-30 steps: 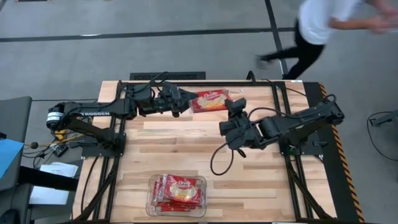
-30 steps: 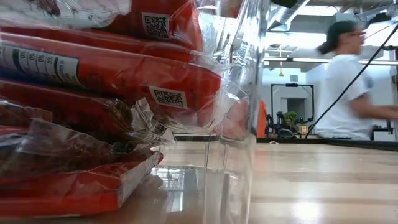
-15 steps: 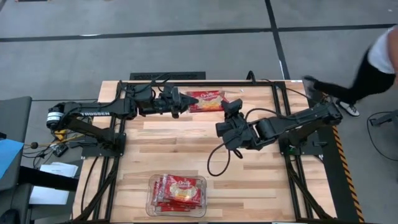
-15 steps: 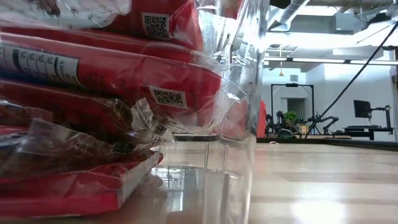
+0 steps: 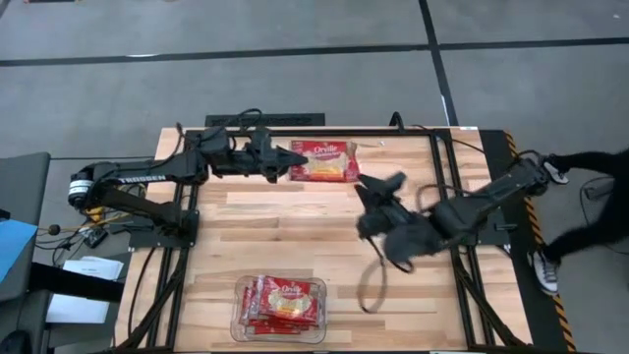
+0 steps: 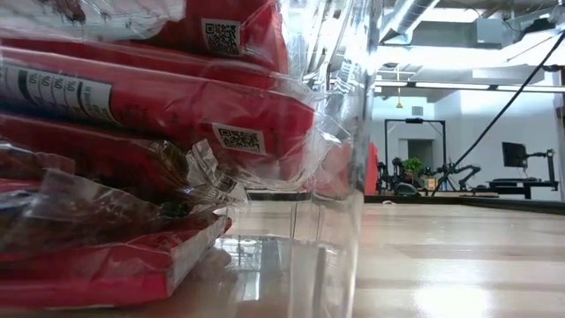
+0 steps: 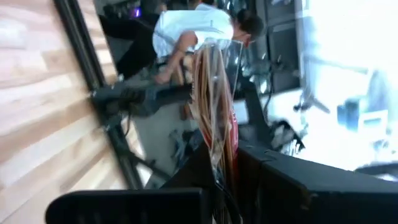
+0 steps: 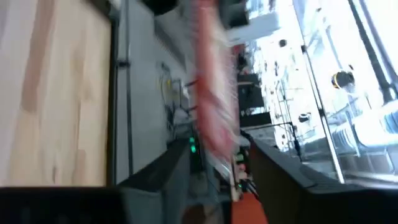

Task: Sort popcorn bags into baskets
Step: Put the red popcorn bag into the transparent bin

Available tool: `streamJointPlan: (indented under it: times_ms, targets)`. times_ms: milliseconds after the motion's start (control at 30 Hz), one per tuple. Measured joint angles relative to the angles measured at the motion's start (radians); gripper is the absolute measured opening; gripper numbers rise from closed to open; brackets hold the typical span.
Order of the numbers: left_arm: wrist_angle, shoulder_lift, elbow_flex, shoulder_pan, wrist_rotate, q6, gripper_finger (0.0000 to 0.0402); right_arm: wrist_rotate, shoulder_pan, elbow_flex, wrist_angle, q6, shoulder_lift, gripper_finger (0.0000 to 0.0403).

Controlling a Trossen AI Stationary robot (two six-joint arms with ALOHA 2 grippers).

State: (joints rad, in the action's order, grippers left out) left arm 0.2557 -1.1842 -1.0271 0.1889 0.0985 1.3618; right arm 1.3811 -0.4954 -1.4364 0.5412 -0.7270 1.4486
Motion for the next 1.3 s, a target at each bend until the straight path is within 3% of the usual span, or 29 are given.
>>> streamJointPlan:
  times_ms: [100,200,367,533,700,867,1067,1300]
  targets:
    - [-0.087,0.06,0.0,-0.016,0.057,-0.034,0.0009,0.106,-0.103,0.0,0.0,0.103,-0.044,0.0224]
    - [-0.265,0.149,-0.001,-0.1,0.023,-0.055,0.0009,0.187,-0.21,0.0,-0.001,0.262,-0.09,0.0245]
    - [-0.541,0.239,-0.001,-0.429,-0.338,0.0,0.0009,0.189,-0.322,0.0,0.002,0.533,-0.148,0.0245]
    - [-0.537,0.179,-0.001,-0.8,-0.722,0.145,0.0008,0.19,-0.322,0.0,-0.002,0.573,-0.159,0.023]
    - [-0.538,0.039,0.001,-1.019,-0.915,0.318,0.0008,0.189,-0.286,0.0,-0.003,0.571,-0.152,0.0216]
    - [-0.545,-0.088,0.0,-1.123,-0.993,0.488,0.0008,0.19,-0.256,0.0,-0.004,0.589,-0.152,0.0207]
    - [-0.515,-0.224,0.03,-1.191,-0.997,0.714,0.0008,0.19,-0.247,0.0,-0.004,0.59,-0.152,0.02]
    - [-0.387,-0.294,0.127,-1.216,-1.05,0.83,0.0008,0.19,-0.247,0.0,-0.005,0.601,-0.152,0.0193]
